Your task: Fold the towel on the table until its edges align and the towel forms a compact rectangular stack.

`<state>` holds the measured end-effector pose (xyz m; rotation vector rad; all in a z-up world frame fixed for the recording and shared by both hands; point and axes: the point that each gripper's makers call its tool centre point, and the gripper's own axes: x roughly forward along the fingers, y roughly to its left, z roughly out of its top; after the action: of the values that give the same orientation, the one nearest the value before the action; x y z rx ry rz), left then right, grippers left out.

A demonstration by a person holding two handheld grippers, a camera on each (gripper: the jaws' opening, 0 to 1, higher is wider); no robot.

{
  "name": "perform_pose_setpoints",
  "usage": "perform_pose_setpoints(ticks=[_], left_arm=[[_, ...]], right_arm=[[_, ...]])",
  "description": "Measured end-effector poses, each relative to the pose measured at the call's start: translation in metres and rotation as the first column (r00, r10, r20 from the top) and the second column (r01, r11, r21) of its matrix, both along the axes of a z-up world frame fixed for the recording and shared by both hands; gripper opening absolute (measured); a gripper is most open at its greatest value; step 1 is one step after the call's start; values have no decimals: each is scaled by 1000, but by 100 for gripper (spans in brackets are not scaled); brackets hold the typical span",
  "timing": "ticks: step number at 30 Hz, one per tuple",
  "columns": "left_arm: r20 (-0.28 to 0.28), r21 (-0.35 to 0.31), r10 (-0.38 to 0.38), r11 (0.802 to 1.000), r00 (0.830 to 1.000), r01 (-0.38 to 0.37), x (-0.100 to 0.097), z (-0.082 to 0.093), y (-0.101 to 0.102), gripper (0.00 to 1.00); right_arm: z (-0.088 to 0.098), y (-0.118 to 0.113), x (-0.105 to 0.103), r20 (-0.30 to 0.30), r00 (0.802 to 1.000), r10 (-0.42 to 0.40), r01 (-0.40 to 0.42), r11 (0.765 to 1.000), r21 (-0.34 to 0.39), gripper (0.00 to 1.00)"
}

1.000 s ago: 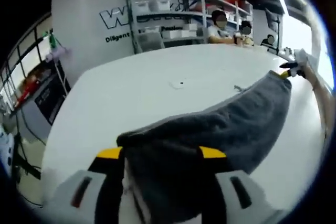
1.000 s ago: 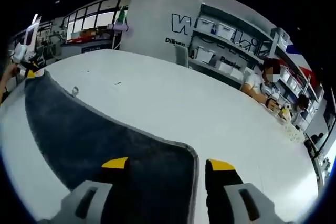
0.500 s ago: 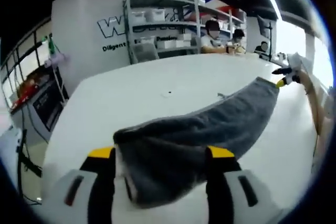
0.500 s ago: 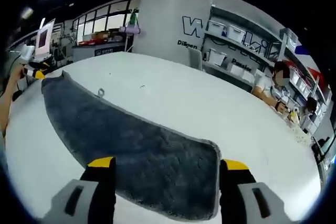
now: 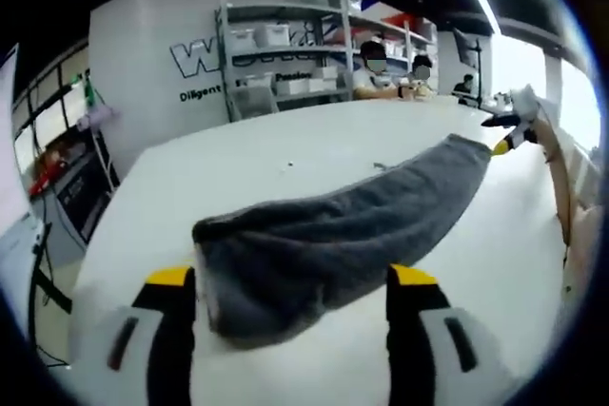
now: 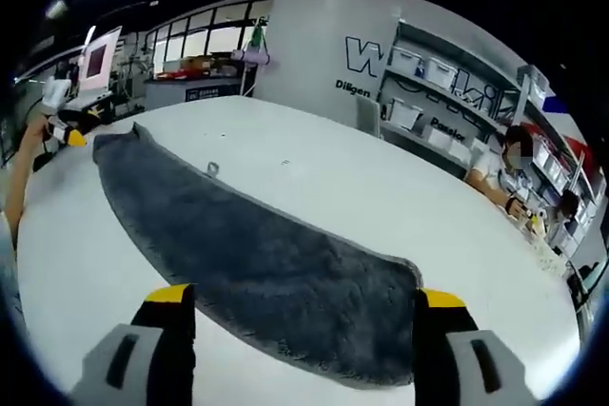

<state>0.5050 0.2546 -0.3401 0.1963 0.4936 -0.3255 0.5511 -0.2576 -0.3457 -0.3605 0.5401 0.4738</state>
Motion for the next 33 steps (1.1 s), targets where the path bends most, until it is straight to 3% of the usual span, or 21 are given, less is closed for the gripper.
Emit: perform_pose_setpoints(ticks=[10,13,16,19,25,33], left_arm=[[-43,2,-32,999,999,32,-6,-15,-8,97],[-47,-53,-65,997,997,63,-11,-15,-16,99],[-32,-64,-70,996,997,67,-16,-12,-18,99],[-28,-40,-57,998,998,56,-16,-12,-15,99],[-46,-38,-68,997,997,66,-18,-16,-16,99],[-61,-62,-75,996,995,72,-17,-19,-6,99]], right_arm=[[-15,-12,-10,-29,1000,-4,4,1000,0,99],[-15,-15,-8,-42,999,2,-2,1000,-8,99],[-8,-11,-12,-17,999,34,-34,999,3,99],[-6,-6,-18,-10,997,75,-75,997,7,99],[-15,-12,-21,-37,997,66,-67,997,-39,99],[-17,-13,-22,-42,997,67,-67,998,-11,99]])
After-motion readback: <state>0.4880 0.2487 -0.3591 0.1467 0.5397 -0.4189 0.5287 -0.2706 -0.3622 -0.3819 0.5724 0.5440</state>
